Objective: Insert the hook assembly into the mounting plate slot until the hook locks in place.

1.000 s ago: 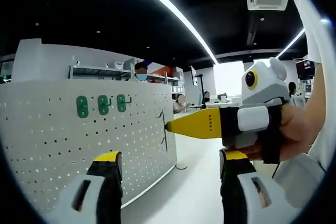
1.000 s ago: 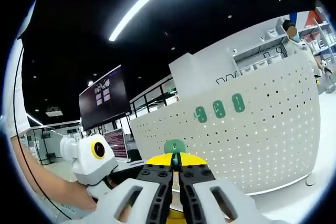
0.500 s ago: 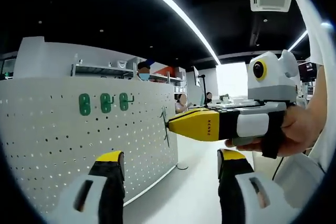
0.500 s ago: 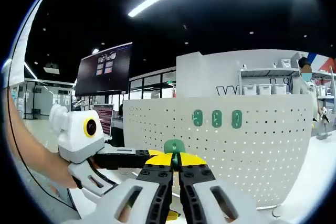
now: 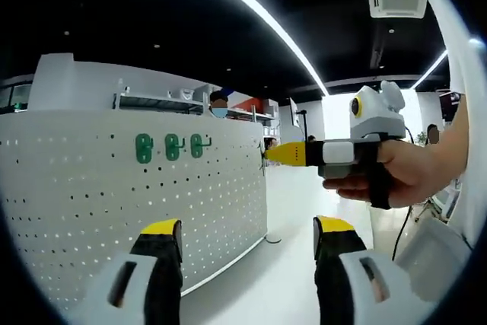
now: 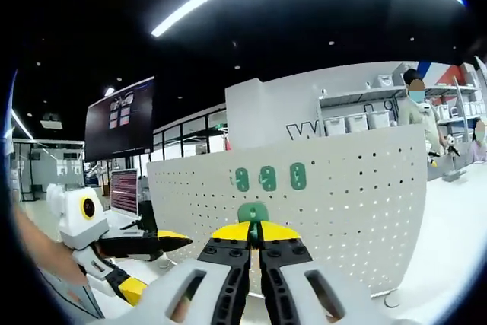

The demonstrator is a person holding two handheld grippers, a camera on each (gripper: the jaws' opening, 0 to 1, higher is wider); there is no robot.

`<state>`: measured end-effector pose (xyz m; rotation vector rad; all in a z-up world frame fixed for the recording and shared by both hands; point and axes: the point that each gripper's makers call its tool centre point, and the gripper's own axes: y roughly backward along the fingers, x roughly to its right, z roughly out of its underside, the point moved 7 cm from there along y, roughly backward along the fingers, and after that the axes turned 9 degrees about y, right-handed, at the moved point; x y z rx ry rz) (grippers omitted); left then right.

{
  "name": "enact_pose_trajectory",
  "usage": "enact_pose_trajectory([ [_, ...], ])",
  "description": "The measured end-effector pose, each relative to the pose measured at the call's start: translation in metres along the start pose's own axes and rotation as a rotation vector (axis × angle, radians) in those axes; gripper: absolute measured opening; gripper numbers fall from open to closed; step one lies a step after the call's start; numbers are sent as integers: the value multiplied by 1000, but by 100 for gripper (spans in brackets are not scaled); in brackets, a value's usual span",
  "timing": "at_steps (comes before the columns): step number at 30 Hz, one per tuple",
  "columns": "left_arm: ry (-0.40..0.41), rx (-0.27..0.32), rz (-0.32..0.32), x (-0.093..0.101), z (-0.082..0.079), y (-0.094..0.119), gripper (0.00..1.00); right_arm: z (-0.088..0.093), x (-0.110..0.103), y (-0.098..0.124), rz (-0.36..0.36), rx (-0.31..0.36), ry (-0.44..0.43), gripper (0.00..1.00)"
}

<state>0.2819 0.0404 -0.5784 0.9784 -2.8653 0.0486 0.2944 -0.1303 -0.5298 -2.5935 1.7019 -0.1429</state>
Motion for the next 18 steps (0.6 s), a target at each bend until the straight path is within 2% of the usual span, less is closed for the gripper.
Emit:
enact_pose_trajectory([
  [18,14,18,-74,-8,15,35,73,-17,43,-22,88,19,17,0],
])
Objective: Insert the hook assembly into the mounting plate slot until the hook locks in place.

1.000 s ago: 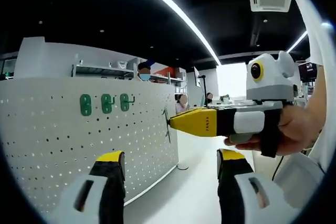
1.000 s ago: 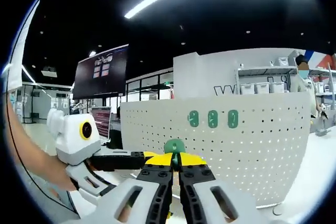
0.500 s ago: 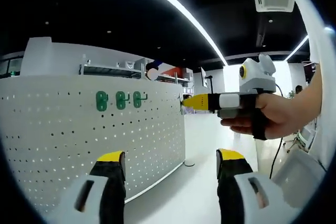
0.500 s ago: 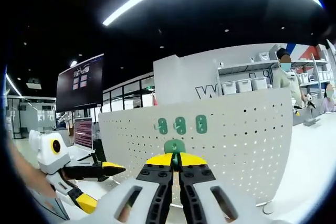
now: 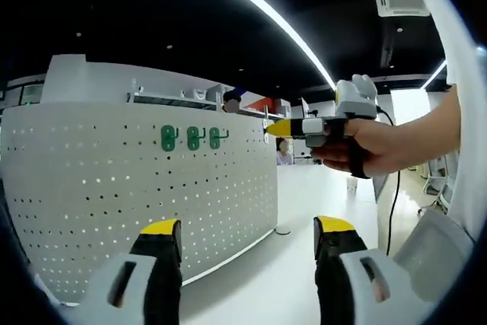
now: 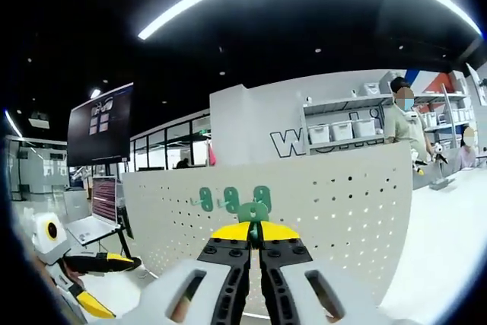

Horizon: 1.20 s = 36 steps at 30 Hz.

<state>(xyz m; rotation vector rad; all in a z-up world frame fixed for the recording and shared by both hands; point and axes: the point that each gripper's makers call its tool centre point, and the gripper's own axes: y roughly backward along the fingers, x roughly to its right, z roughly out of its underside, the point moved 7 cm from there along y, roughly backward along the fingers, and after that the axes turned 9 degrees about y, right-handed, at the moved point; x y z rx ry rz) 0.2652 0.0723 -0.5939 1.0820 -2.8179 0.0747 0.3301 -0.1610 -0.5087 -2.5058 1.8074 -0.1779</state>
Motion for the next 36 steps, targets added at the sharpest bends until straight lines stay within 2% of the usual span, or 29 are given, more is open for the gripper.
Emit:
enact_pose_trajectory([
  [17,17,13,-67,-8,9,24,74,-7,22,-23,50,14,7,0],
  [36,40,17,-135,-16,18,45,74,-7,37,-48,82,30,60,1],
])
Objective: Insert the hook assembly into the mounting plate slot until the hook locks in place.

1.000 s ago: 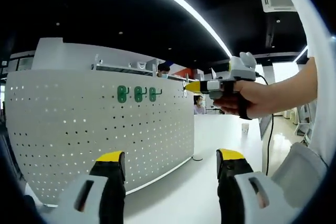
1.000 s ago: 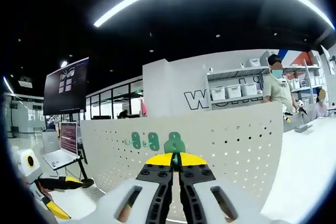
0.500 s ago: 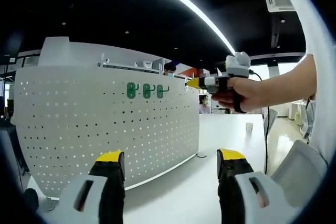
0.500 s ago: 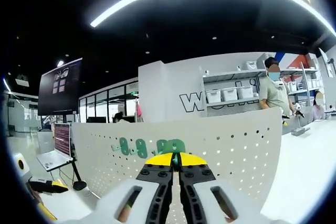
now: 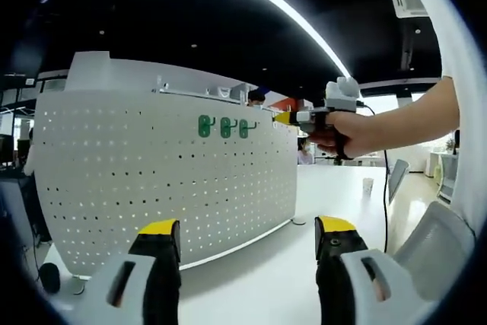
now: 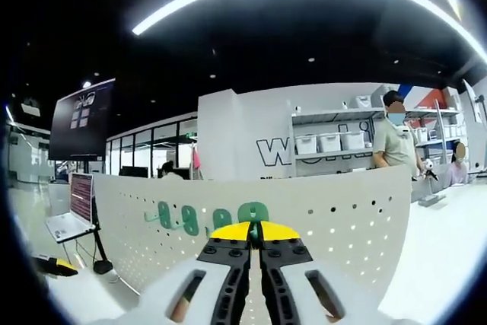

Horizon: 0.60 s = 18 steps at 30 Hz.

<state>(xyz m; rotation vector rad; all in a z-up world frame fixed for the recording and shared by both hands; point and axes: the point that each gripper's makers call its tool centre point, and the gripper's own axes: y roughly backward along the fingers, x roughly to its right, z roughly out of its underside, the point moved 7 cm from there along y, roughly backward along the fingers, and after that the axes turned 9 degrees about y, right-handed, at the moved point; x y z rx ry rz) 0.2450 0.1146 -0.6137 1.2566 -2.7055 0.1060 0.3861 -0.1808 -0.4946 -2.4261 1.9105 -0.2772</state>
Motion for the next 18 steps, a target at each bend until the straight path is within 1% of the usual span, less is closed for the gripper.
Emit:
enact_pose_trajectory([
  [7,0,4,-20,-2,4,7,74,2,3,-9,16,9,27,1],
  [18,15,9,-45,-6,8,14,74,7,8,-17,34,8,47,1],
])
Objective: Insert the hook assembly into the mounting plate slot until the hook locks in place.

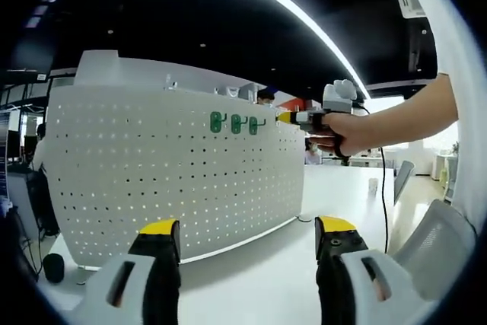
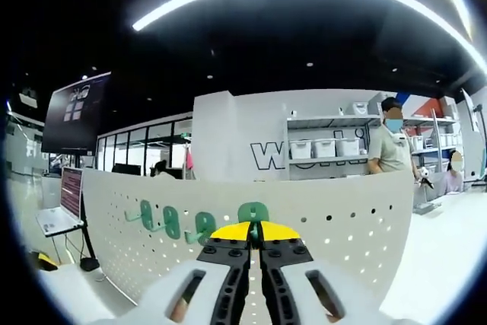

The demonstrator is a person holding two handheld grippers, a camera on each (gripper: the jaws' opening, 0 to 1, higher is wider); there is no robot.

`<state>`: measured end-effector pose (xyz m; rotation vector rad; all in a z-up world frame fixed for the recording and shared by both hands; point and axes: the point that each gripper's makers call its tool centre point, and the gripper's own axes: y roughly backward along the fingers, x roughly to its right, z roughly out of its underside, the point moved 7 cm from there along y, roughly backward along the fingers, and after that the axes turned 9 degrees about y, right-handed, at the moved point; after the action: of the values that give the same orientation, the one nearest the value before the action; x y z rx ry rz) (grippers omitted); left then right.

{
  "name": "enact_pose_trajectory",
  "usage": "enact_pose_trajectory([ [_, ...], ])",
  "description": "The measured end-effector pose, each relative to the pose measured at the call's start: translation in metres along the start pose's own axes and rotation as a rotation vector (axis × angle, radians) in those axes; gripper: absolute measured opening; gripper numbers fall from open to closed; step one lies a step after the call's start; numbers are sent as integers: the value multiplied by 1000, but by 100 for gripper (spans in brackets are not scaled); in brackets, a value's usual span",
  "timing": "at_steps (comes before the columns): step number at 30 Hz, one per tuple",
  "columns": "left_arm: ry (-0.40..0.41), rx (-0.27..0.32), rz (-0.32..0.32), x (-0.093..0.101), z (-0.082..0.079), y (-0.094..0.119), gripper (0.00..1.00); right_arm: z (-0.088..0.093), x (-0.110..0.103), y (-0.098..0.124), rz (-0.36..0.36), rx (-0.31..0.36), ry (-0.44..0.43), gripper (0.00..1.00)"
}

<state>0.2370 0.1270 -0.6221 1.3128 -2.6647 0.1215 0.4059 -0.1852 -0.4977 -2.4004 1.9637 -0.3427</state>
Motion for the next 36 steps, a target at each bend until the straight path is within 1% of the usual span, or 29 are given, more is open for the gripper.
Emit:
enact_pose_trajectory([
  [10,12,-8,-16,-2,6,7,74,5,-2,-9,3,0,-4,1],
  [19,17,-13,-23,-3,6,6,74,8,-5,-15,-4,0,0,1],
  [22,18,-15,-23,-3,6,6,74,9,-5,-17,-2,-5,-11,1],
  [23,17,-17,-25,-4,6,6,74,11,-5,-17,0,-11,1,1],
  [30,7,-25,-22,-3,7,8,74,14,-6,-20,-3,-17,-20,1],
  [36,17,-25,-34,-7,9,9,74,16,-9,-24,21,-24,-32,1],
])
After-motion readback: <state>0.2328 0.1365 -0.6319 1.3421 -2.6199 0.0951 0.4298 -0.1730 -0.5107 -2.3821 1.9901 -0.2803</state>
